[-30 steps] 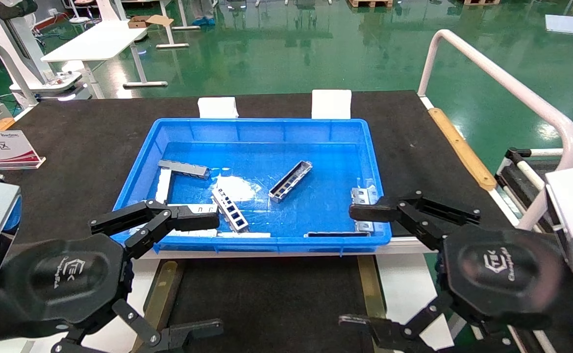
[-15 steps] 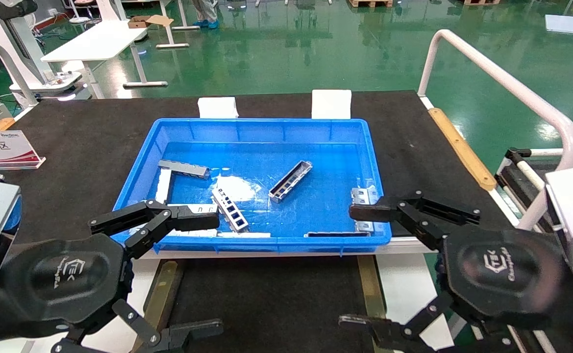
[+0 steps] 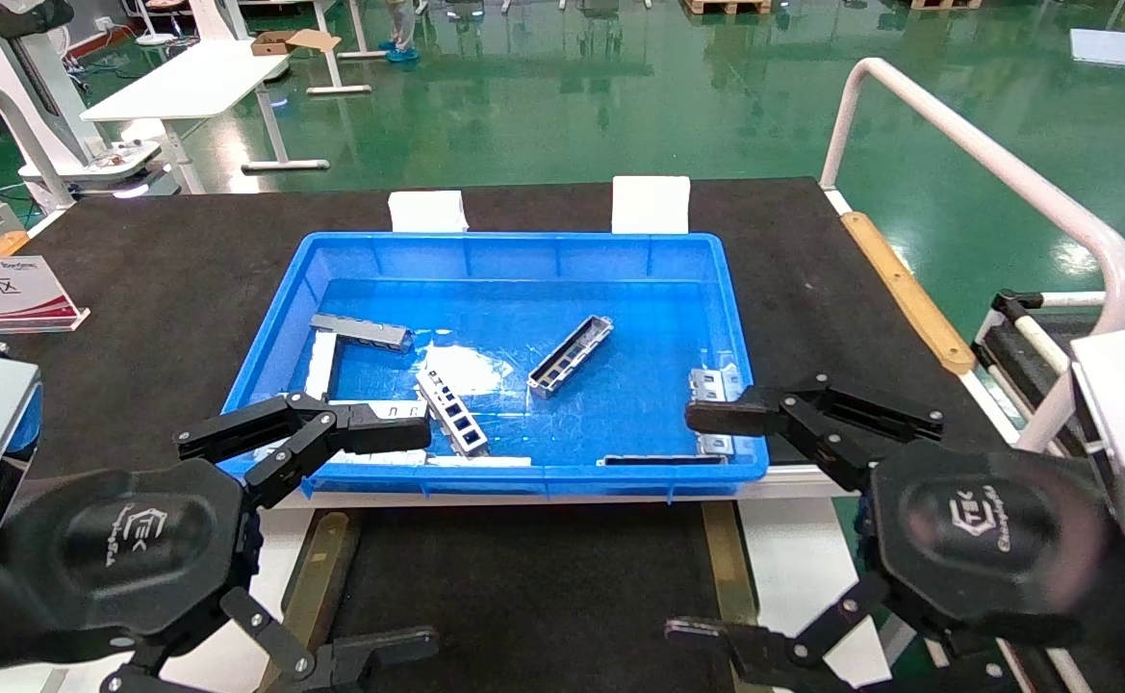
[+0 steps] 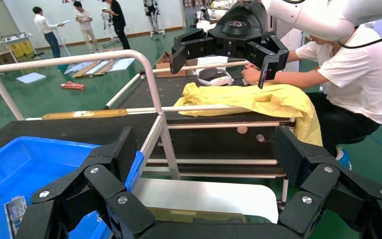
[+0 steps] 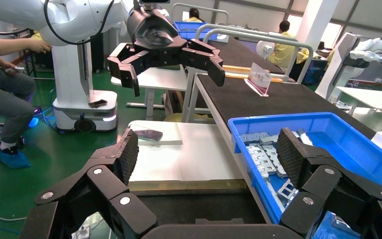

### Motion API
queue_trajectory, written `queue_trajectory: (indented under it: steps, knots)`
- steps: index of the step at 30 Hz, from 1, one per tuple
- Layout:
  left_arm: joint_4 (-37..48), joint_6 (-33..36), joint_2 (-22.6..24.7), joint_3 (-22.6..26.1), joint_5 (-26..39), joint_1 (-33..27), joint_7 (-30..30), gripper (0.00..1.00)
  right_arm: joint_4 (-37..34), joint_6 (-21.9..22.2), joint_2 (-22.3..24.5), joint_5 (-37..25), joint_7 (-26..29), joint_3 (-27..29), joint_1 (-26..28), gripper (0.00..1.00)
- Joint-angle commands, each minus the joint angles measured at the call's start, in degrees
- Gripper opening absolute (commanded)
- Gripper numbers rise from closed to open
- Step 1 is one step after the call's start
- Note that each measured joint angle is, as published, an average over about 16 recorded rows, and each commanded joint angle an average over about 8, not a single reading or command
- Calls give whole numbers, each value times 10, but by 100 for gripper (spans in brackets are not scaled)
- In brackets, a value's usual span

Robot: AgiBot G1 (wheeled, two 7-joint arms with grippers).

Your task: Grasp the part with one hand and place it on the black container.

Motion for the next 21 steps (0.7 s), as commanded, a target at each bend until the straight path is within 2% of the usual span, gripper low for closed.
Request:
queue_trajectory:
  steps: [1, 11, 21]
  knots:
    - [0, 0, 0, 0, 0, 0, 0, 100, 0, 0, 0, 0, 0, 0, 0, 100]
    - [-3, -21, 7, 4, 17, -4, 0, 100, 0, 0, 0, 0, 0, 0, 0, 100]
    - [5, -127, 57, 37, 123, -41, -12, 100, 0, 0, 0, 0, 0, 0, 0, 100]
